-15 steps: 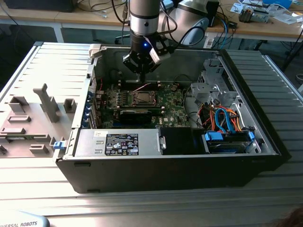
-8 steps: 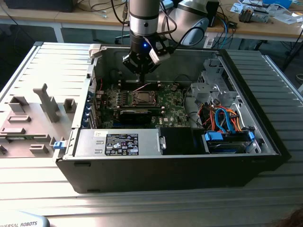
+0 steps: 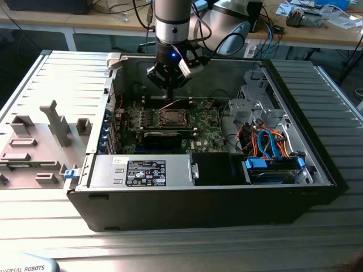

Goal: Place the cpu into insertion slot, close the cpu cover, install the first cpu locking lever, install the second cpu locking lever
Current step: 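Install the first cpu locking lever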

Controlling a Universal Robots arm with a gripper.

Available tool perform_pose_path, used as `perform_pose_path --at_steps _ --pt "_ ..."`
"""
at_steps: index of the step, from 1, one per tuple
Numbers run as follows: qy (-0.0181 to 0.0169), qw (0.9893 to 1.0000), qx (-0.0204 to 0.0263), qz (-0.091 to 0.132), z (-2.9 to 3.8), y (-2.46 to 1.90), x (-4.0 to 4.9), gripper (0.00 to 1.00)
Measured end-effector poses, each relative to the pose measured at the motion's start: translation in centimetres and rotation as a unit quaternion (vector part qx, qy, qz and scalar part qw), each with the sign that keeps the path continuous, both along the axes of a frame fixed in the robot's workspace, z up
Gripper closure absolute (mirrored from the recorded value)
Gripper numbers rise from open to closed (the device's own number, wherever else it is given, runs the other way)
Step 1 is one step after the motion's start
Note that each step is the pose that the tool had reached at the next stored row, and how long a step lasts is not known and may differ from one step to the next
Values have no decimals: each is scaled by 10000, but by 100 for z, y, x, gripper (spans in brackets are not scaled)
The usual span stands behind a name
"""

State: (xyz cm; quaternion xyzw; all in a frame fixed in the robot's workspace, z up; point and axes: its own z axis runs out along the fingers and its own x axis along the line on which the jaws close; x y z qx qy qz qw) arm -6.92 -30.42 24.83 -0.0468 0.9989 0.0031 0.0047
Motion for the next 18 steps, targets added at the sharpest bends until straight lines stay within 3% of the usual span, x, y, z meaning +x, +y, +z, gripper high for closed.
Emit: perform_pose_path --at_steps 18 --pt "0 10000 0 0 -48 0 -3 89"
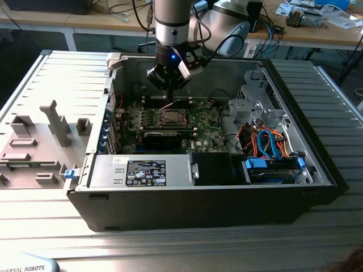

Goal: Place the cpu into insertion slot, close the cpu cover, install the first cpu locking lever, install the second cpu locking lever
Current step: 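Install the first cpu locking lever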

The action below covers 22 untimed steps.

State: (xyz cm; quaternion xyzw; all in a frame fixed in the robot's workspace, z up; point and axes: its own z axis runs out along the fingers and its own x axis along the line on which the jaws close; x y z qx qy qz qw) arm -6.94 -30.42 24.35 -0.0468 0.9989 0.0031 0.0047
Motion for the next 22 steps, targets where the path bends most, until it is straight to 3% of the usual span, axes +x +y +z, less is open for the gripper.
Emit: perform_pose_path --at_steps 22 --pt "0 10000 0 0 -48 0 -1 89"
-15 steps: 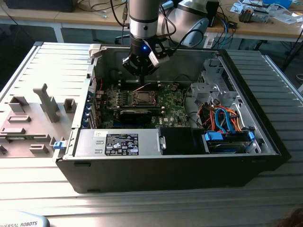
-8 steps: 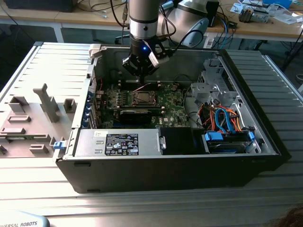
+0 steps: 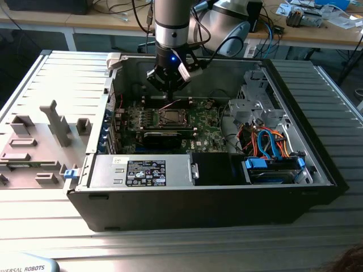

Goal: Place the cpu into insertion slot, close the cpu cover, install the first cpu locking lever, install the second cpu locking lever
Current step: 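Install the first cpu locking lever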

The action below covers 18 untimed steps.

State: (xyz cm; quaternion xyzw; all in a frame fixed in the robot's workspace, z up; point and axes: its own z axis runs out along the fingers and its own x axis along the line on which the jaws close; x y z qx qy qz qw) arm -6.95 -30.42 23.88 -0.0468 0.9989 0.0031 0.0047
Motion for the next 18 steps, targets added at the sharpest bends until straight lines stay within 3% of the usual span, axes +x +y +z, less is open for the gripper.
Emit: perform_pose_path --at_steps 18 --pt "0 10000 0 0 -71 0 0 89"
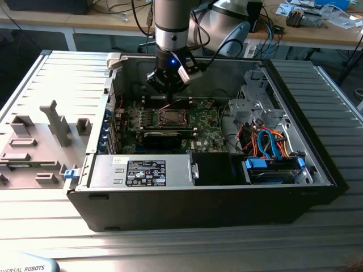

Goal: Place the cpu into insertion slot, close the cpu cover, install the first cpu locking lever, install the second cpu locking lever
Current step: 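Install the first cpu locking lever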

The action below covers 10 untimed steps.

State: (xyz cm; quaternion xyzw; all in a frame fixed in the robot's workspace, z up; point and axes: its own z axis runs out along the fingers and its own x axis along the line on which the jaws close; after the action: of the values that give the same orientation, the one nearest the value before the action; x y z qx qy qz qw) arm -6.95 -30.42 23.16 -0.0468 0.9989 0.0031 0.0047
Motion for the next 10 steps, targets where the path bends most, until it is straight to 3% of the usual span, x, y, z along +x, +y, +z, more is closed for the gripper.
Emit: perform_pose_path --at_steps 10 --pt "0 10000 0 0 -18 0 0 89"
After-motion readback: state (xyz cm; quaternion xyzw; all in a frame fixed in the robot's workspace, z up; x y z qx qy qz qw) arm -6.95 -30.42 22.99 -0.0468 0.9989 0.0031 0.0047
